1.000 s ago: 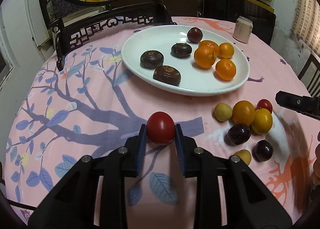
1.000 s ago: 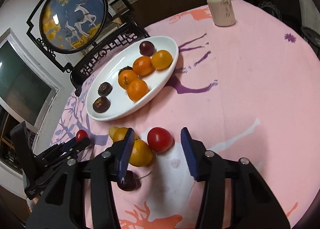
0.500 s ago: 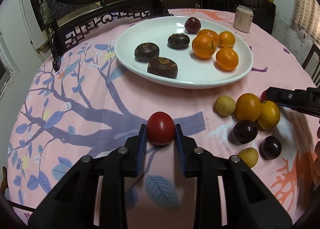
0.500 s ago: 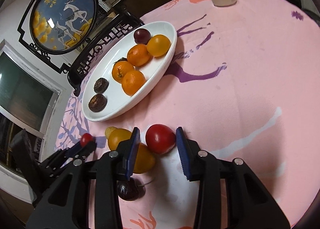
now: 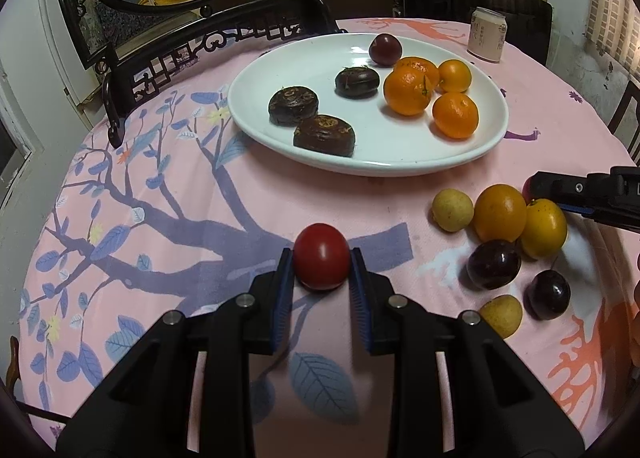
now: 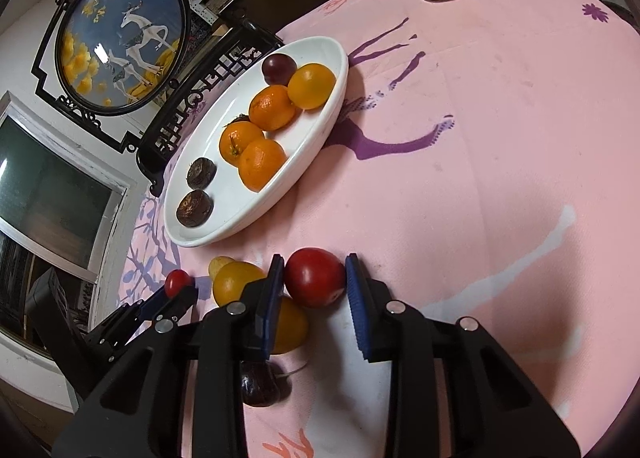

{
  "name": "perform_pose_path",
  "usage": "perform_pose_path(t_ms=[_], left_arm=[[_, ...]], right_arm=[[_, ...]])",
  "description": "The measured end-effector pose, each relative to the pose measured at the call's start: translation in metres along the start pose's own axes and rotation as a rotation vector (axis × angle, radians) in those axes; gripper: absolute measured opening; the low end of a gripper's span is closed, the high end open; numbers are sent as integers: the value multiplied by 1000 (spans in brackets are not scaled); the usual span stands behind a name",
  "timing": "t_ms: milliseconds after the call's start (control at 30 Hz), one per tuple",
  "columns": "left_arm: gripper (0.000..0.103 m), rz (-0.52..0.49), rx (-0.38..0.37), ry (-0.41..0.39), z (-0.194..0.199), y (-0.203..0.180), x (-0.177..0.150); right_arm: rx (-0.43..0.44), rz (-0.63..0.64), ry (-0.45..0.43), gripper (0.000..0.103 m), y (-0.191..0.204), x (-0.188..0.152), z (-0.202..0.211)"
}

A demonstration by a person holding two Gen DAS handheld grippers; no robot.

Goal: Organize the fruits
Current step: 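Place both red tomatoes on the white plate and open both tools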

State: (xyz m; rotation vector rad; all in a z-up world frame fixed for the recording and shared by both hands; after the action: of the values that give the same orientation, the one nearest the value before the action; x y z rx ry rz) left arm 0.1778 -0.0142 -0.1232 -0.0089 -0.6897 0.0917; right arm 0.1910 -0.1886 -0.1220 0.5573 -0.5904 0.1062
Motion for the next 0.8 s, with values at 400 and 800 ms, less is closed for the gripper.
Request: perform_pose_path(t_ms=[400,800], left_arm=[[28,132,-44,-132,43,6,73],[28,150,-60,-53,-17,-19,117]], right_arm=[[-198,201,-318,31,24,52,84],[-149,373,-130,31,85,70,-15]])
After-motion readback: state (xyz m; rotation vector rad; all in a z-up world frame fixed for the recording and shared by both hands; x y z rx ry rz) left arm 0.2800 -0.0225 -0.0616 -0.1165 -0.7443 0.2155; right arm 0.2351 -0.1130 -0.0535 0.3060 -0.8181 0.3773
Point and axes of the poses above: each gripper's, at about its wrist camera, not at the fingertips, and z roughly against the way its jaws point, y to its left, x to its top, the point moved 10 cm from there along -z, roughly the way its jaws point, and after that the axes turned 14 degrees about z, right-handed, at the moved point
